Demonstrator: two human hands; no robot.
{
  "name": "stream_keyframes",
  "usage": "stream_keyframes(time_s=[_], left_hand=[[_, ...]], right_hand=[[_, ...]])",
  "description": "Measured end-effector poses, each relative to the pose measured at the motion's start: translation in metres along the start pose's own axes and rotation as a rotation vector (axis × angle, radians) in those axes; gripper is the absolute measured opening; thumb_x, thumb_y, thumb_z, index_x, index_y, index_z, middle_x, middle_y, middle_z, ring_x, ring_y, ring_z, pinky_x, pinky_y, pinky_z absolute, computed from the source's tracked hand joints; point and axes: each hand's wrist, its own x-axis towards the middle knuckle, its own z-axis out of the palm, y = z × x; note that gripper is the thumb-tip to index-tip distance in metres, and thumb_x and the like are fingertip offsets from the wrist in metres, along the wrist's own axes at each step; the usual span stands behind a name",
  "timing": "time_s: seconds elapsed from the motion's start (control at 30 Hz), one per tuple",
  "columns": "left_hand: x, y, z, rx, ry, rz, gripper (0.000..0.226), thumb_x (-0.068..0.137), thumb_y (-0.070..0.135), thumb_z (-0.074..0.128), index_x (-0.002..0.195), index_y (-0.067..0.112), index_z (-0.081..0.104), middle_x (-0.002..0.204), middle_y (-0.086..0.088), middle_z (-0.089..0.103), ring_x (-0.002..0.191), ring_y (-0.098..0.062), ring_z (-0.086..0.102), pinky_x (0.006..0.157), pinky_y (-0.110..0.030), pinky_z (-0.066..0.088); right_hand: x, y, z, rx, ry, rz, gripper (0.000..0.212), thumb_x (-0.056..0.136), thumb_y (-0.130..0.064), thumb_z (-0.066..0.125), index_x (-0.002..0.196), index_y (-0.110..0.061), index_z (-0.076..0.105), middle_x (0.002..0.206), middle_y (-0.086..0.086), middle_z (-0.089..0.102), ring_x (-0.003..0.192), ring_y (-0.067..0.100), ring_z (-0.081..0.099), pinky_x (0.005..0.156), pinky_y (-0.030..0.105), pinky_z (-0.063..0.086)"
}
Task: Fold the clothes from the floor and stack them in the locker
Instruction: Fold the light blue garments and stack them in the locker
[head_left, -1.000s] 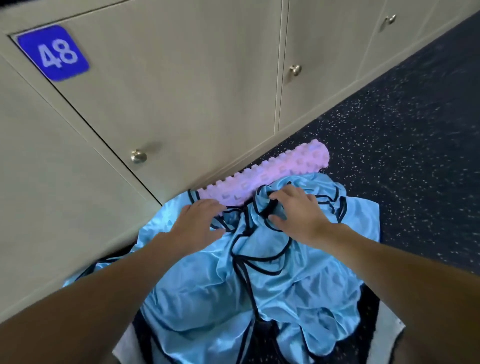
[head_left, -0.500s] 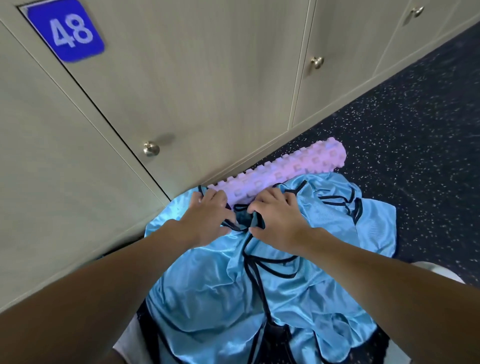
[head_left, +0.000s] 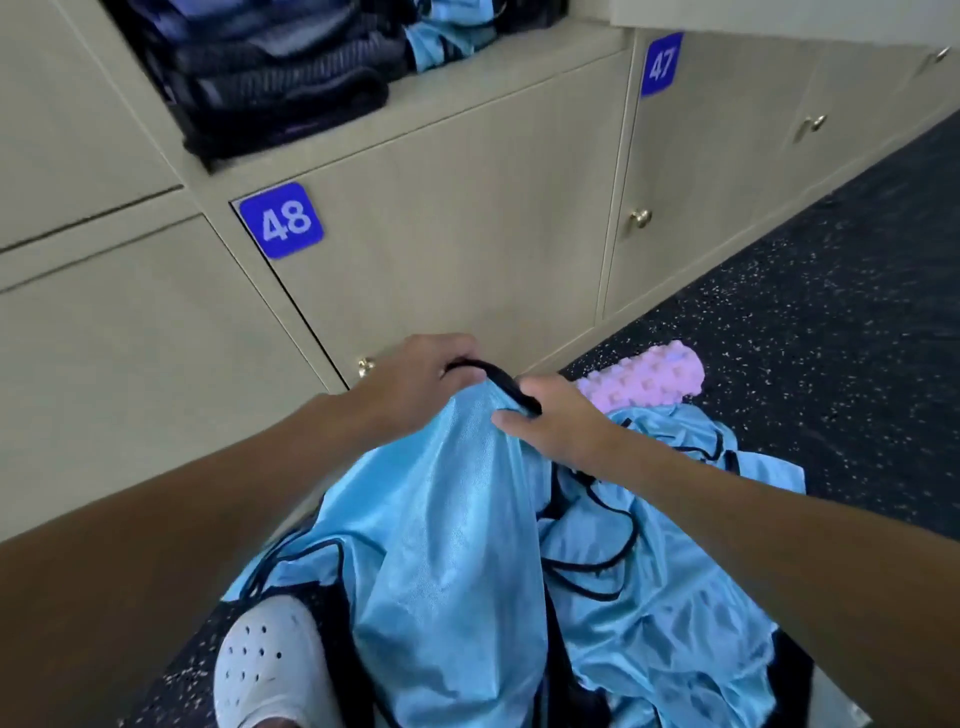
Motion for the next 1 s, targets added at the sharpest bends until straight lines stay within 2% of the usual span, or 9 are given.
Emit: stream_keyframes(time_s=[0.23,0.4,0.5,0.6,0.77,0.87,0.93,0.97,1.0], left_hand=[[0.003,0.07,-0.1,-0.012,0.182,0.068,0.015,0.098,0.016,0.062,0.089,0.004,0.062,0.081,-0.014,0.062,0.076,-0.023,0.054,0.071,-0.03,0.042],[-0.004,0.121,-0.151,-0.018,0.322,0.131,0.018,0.097,0.017,0.062,0.083,0.005,0.06,0.066,0.004,0.051,0.058,-0.003,0.043,0.059,-0.021,0.037],[-0.013,0.136,-0.167,-0.092,0.422,0.136,0.019,0.097,0.017,0.062,0.082,0.006,0.059,0.062,0.006,0.05,0.051,0.0,0.042,0.053,-0.014,0.034],[-0.022,0.137,-0.168,-0.163,0.462,0.128,0.023,0.097,0.018,0.063,0.08,0.004,0.057,0.059,0.006,0.048,0.049,-0.001,0.038,0.051,-0.012,0.032],[-0.025,0.142,-0.163,-0.227,0.473,0.124,0.026,0.099,0.017,0.059,0.082,-0.002,0.054,0.058,-0.001,0.046,0.044,-0.002,0.034,0.047,-0.013,0.031],[-0.023,0.148,-0.164,-0.279,0.49,0.129,0.027,0.098,0.015,0.061,0.08,-0.002,0.053,0.055,0.0,0.042,0.045,-0.004,0.031,0.047,-0.015,0.027],[-0.022,0.157,-0.164,-0.302,0.468,0.159,0.026,0.097,0.012,0.062,0.076,0.003,0.052,0.052,0.007,0.037,0.045,-0.004,0.029,0.047,-0.014,0.026],[-0.022,0.163,-0.162,-0.302,0.448,0.182,0.025,0.097,0.01,0.062,0.075,0.007,0.052,0.053,0.007,0.037,0.046,-0.003,0.03,0.048,-0.014,0.026],[-0.021,0.167,-0.16,-0.298,0.425,0.204,0.024,0.097,0.009,0.062,0.075,0.008,0.053,0.055,0.007,0.039,0.048,-0.002,0.031,0.049,-0.014,0.027]], right_hand=[[-0.02,-0.111,-0.085,0.032,-0.042,-0.142,0.021,0.087,-0.014,0.069,0.074,-0.022,0.056,0.062,-0.011,0.054,0.049,-0.002,0.05,0.05,0.016,0.04],[-0.051,-0.176,-0.134,-0.088,0.013,-0.26,0.015,0.087,-0.011,0.069,0.08,-0.016,0.057,0.066,-0.007,0.054,0.046,-0.005,0.048,0.044,0.011,0.038],[-0.063,-0.192,-0.15,-0.138,0.055,-0.27,0.021,0.083,-0.013,0.073,0.077,-0.014,0.054,0.065,-0.005,0.051,0.051,0.005,0.047,0.044,0.017,0.037],[-0.071,-0.192,-0.157,-0.134,0.132,-0.28,0.032,0.083,-0.013,0.075,0.067,-0.017,0.048,0.061,-0.008,0.047,0.046,-0.002,0.042,0.046,0.013,0.034],[-0.075,-0.193,-0.156,-0.056,0.174,-0.268,0.027,0.086,-0.013,0.074,0.07,-0.018,0.053,0.064,-0.009,0.053,0.047,-0.007,0.048,0.048,0.01,0.037],[-0.077,-0.196,-0.158,-0.023,0.209,-0.281,0.02,0.082,-0.014,0.076,0.083,-0.023,0.059,0.075,-0.009,0.062,0.063,-0.003,0.058,0.062,0.018,0.046],[-0.077,-0.195,-0.161,0.076,0.146,-0.267,0.041,0.077,-0.018,0.082,0.109,-0.027,0.059,0.098,-0.003,0.069,0.087,0.009,0.067,0.08,0.026,0.053],[-0.077,-0.196,-0.16,0.089,0.104,-0.253,0.051,0.077,-0.021,0.083,0.119,-0.03,0.056,0.104,-0.002,0.07,0.093,0.013,0.068,0.085,0.028,0.053],[-0.077,-0.197,-0.159,0.082,0.078,-0.244,0.048,0.079,-0.022,0.082,0.119,-0.029,0.058,0.102,-0.002,0.071,0.091,0.014,0.068,0.084,0.029,0.053]])
